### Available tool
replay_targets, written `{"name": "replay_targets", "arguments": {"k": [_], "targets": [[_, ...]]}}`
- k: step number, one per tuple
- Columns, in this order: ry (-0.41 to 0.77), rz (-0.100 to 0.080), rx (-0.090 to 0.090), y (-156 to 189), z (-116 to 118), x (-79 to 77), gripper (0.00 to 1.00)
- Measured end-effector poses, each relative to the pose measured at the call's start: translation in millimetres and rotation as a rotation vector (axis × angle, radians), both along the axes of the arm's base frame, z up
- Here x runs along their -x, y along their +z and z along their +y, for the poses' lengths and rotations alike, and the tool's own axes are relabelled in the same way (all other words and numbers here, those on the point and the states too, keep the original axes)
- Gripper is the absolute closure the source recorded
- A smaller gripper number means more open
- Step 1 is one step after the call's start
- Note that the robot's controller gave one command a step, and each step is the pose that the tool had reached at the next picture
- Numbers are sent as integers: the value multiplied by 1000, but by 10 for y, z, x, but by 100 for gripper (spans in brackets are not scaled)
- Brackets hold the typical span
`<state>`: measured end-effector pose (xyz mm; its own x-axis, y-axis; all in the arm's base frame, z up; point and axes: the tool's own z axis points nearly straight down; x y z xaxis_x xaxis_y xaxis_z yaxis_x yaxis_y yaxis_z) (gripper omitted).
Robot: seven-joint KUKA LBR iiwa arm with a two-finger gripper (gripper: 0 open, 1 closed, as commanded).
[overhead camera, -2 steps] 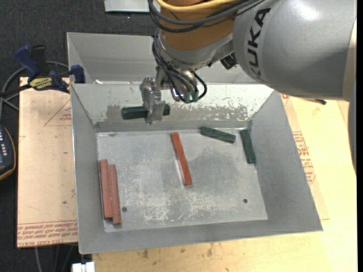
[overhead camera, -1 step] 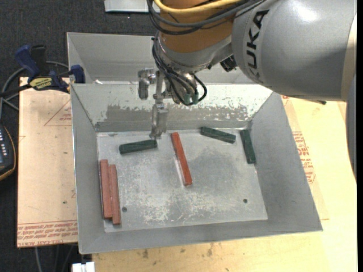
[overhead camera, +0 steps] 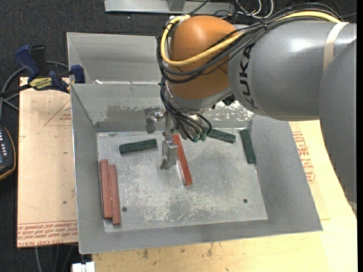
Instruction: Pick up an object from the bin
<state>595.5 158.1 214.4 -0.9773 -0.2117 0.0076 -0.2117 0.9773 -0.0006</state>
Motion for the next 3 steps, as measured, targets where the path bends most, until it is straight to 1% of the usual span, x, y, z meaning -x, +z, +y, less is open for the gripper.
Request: {"name": "replay_targets", "arguments": {"k": [1,2,3], "targets": [[-82,-3,-3,-1495,-163,-453,0],[-83,-11,-5,-1433,-155,-473,100],[-79,-20,-6,122,-93,-514,100]]}}
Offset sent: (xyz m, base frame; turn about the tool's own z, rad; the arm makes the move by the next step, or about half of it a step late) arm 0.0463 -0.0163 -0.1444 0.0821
